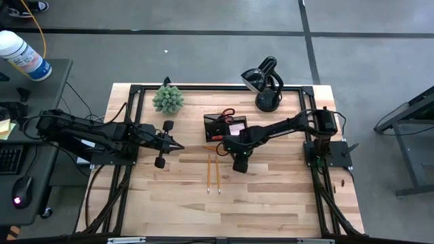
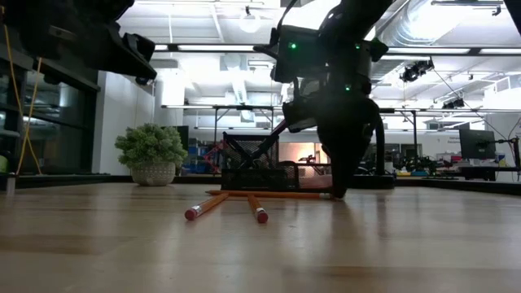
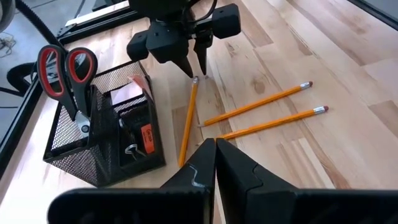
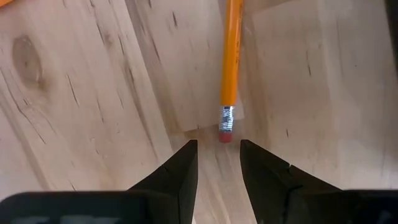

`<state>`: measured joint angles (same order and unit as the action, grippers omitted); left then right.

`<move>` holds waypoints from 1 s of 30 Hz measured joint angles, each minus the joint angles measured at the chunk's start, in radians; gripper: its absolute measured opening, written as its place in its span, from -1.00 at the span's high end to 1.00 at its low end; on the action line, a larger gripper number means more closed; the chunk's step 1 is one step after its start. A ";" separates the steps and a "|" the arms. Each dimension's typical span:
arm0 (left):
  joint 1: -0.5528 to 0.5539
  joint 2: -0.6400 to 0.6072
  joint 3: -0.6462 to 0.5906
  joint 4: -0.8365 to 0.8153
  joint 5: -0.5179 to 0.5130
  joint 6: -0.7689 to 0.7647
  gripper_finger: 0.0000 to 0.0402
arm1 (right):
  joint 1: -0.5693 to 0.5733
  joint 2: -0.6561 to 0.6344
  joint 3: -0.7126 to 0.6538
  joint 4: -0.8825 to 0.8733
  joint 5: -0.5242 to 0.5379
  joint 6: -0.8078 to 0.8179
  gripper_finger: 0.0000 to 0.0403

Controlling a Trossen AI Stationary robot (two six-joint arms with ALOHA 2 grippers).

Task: Pick and place office supplies into organizer
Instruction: Put the top pencil into the desk organizer

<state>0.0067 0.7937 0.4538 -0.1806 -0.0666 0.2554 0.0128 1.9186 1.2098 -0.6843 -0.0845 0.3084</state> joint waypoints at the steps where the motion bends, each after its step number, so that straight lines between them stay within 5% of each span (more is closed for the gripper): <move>1: 0.000 0.000 0.000 0.000 -0.006 0.001 0.99 | 0.000 0.000 0.000 0.001 0.000 0.001 0.43; 30: 0.000 0.001 0.001 -0.001 -0.024 0.002 0.98 | 0.001 0.000 0.035 -0.051 0.066 0.005 0.43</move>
<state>0.0067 0.7944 0.4545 -0.1817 -0.0910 0.2569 0.0137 1.9188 1.2446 -0.7350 -0.0186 0.3138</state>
